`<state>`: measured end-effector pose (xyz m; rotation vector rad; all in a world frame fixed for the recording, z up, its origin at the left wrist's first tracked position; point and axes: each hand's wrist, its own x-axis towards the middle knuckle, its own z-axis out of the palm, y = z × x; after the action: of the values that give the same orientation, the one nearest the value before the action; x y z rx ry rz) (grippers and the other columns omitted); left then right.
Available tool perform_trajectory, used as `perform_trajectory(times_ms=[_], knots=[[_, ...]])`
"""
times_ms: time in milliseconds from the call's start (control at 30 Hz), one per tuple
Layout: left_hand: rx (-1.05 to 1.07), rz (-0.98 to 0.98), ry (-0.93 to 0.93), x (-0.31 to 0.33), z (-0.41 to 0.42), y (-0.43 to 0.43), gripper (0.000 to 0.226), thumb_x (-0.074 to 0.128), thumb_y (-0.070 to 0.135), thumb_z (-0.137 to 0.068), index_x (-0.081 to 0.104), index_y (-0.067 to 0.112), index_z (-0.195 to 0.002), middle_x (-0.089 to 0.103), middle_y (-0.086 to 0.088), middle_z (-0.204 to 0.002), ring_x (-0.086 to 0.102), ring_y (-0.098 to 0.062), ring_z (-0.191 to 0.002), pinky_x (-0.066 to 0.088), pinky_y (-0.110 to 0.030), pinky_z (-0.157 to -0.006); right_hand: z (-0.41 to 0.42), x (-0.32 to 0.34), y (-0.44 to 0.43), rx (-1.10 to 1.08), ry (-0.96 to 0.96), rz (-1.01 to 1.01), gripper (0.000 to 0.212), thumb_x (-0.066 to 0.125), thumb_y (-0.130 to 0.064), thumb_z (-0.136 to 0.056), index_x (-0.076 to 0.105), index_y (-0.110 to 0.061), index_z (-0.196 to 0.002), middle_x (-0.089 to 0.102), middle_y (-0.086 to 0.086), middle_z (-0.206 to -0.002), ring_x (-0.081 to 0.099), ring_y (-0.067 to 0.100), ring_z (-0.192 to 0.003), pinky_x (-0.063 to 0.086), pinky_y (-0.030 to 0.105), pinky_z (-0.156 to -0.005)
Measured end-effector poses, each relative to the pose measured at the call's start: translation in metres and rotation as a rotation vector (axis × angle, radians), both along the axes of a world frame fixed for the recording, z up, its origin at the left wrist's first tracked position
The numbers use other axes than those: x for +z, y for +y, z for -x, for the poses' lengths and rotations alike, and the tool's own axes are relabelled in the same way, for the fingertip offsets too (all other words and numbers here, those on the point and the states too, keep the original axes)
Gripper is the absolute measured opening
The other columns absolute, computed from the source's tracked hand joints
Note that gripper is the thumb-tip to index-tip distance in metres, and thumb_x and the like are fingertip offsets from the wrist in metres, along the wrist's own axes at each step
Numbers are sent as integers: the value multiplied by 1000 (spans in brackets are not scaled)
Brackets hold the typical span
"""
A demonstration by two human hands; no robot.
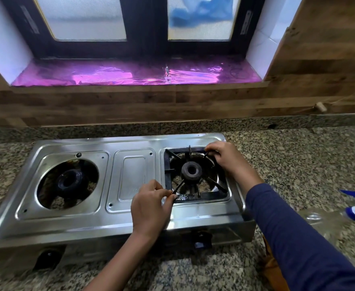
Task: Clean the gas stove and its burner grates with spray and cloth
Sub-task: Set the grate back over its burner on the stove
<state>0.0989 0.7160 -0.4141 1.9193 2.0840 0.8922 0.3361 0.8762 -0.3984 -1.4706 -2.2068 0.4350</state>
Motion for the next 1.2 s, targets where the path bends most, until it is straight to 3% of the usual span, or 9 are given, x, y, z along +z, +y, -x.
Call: perform_trajectory(times_ms=[267, 400, 533, 700, 900, 1033, 1133, 1200], knots=[[-3, 22, 12, 0, -1, 2, 16, 83, 39, -72, 78, 25, -76, 50, 13, -71, 54, -14, -69, 29, -25, -56, 5, -1, -1, -78, -19, 28, 35, 59, 11, -81, 75, -7, -107, 71, 11, -114, 64, 26, -110, 40, 23, -100], [-2, 45, 14, 3, -2, 2, 16, 83, 39, -72, 78, 24, -77, 46, 15, -71, 55, -15, -70, 30, -25, -56, 3, 0, -1, -97, -30, 104, 37, 59, 8, -85, 72, -9, -114, 67, 10, -124, 60, 24, -118, 32, 15, -101], [-19, 75, 27, 7, 1, -1, 18, 79, 44, -76, 79, 28, -85, 51, 14, -73, 57, -15, -76, 30, -26, -58, 4, 6, -12, -115, -16, 184, 39, 62, -3, -89, 65, -14, -127, 60, 6, -136, 52, 21, -128, 32, 23, -108], [-58, 107, 26, 7, 1, -9, 26, 76, 43, -78, 77, 30, -101, 62, 11, -84, 60, -17, -86, 38, -28, -61, 7, 15, -77, -190, 241, 28, 36, 63, -8, -91, 64, -14, -127, 63, -1, -126, 55, 10, -116, 40, 24, -102], [-198, 22, 37, 7, -10, -18, 44, 77, 32, -78, 68, 23, -120, 67, 4, -103, 61, -22, -97, 50, -36, -75, -24, -8, -189, -624, 450, -86, 25, 59, -7, -93, 70, -13, -115, 68, -4, -107, 63, 11, -99, 52, 20, -84], [-358, -10, 89, -2, -28, -21, 46, 69, 36, -84, 64, 18, -126, 63, -1, -126, 56, -21, -118, 50, -38, -92, -59, -46, -257, -983, 296, 40, 30, 59, -14, -92, 65, -15, -121, 63, 5, -118, 59, 20, -103, 46, 26, -80], [-405, 22, 133, -9, -38, -24, 49, 63, 41, -85, 63, 17, -128, 61, -3, -132, 53, -24, -126, 45, -46, -101, -75, -77, -285, -1070, 47, 273, 45, 68, -22, -86, 58, -13, -128, 57, 12, -122, 52, 32, -110, 43, 36, -89], [-414, 36, 172, -12, -40, -29, 49, 64, 42, -86, 63, 17, -129, 60, -3, -134, 51, -25, -129, 38, -48, -108, -75, -88, -294, -1069, 70, 343, 49, 71, -25, -84, 56, -13, -129, 59, 13, -116, 55, 32, -104, 46, 38, -88]])
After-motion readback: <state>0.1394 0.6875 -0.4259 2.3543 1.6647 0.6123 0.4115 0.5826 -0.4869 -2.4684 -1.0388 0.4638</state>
